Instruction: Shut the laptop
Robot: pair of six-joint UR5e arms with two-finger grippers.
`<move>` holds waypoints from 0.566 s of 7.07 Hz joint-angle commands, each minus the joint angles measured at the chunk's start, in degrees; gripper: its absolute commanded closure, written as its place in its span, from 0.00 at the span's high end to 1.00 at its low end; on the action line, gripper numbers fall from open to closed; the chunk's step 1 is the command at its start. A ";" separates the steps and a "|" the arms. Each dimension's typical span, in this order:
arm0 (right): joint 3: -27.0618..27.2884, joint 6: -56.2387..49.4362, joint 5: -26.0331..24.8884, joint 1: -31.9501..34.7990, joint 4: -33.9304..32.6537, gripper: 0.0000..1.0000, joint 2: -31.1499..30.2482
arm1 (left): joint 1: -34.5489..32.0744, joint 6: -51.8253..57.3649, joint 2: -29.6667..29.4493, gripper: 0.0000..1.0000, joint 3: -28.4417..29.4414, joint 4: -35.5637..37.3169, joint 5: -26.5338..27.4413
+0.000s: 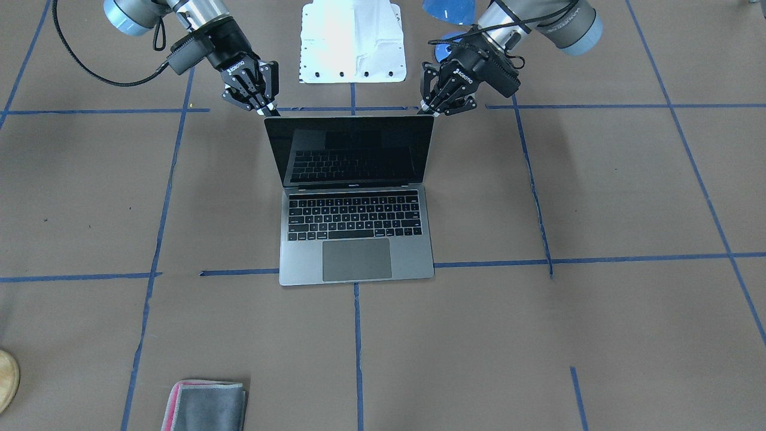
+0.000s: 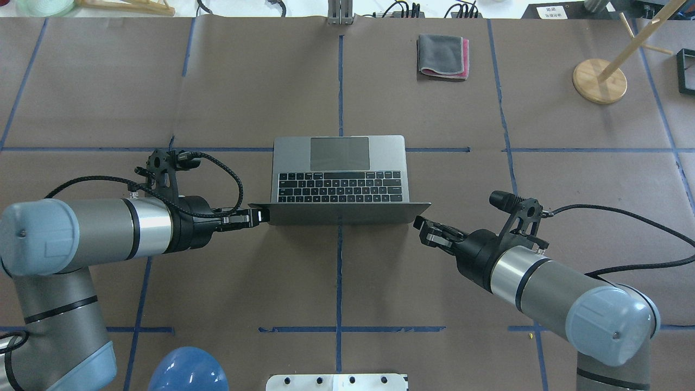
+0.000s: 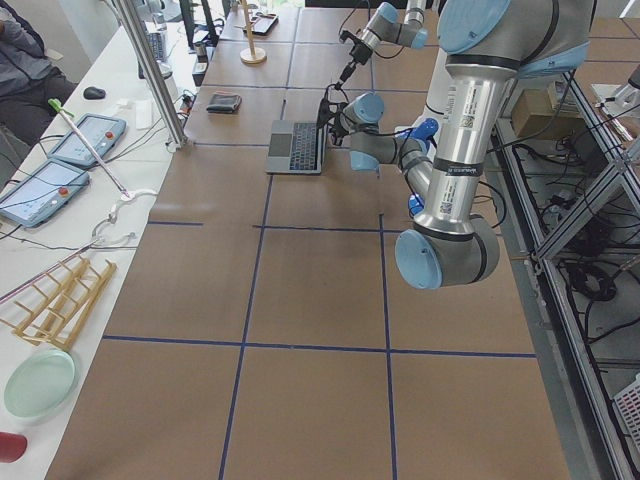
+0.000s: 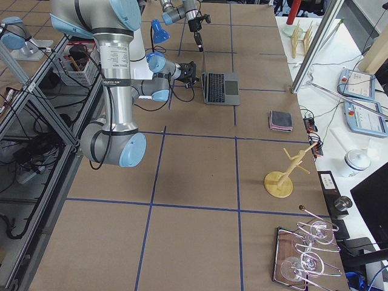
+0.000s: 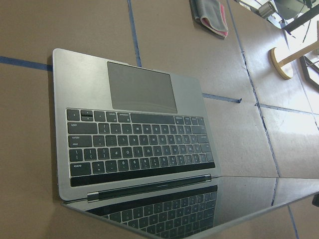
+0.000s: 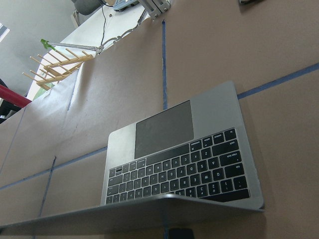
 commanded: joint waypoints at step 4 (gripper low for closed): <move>-2.49 0.09 4.11 5.06 -6.85 0.00 6.21 | -2.69 0.09 -2.68 0.00 3.16 1.83 -0.12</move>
